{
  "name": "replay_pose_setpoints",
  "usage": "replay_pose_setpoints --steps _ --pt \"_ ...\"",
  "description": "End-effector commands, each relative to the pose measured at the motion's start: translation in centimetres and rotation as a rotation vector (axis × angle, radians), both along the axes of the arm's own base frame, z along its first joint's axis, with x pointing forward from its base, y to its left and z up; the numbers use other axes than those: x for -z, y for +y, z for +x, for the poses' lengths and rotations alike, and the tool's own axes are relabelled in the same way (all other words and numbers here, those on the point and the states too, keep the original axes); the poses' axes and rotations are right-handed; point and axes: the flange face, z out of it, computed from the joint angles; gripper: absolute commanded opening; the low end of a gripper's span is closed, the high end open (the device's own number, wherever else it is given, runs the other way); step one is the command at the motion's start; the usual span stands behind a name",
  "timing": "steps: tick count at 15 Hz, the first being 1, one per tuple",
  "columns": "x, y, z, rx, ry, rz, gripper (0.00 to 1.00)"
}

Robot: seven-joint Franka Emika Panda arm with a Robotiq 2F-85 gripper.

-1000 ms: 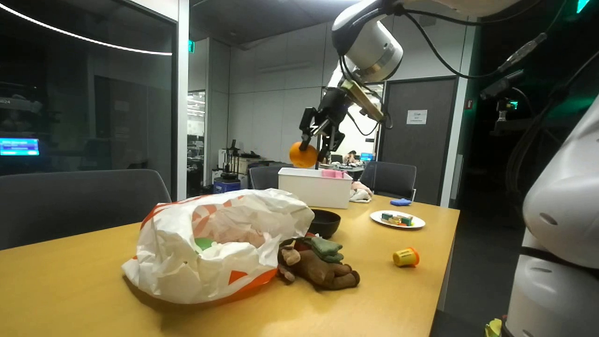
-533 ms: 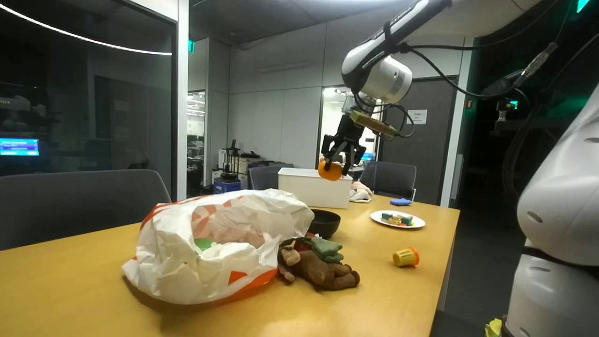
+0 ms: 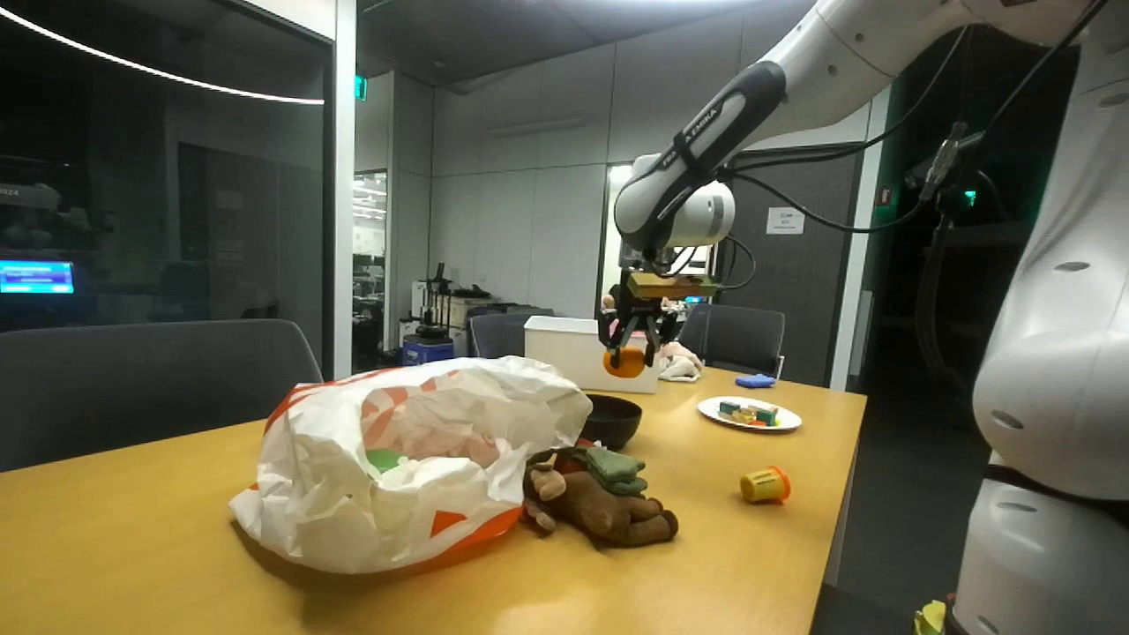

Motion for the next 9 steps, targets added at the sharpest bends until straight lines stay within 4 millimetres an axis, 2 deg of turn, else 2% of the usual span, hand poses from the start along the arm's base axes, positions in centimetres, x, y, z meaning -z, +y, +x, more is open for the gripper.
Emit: replay_pose_setpoints --steps 1,4,5,6,8,9 --pt "1.0 0.3 3.1 -0.026 -0.027 -0.069 0.42" --pt "1.8 0.3 4.6 -0.014 -0.038 -0.068 0.42" --pt "1.9 0.4 4.9 -0.007 -0.039 -0.062 0.63" --pt "2.1 0.4 5.1 0.0 -0.047 -0.05 0.92" --pt "2.1 0.7 5.4 0.018 -0.063 0.002 0.92" --pt "2.0 1.2 5.4 0.027 -0.078 0.054 0.98"
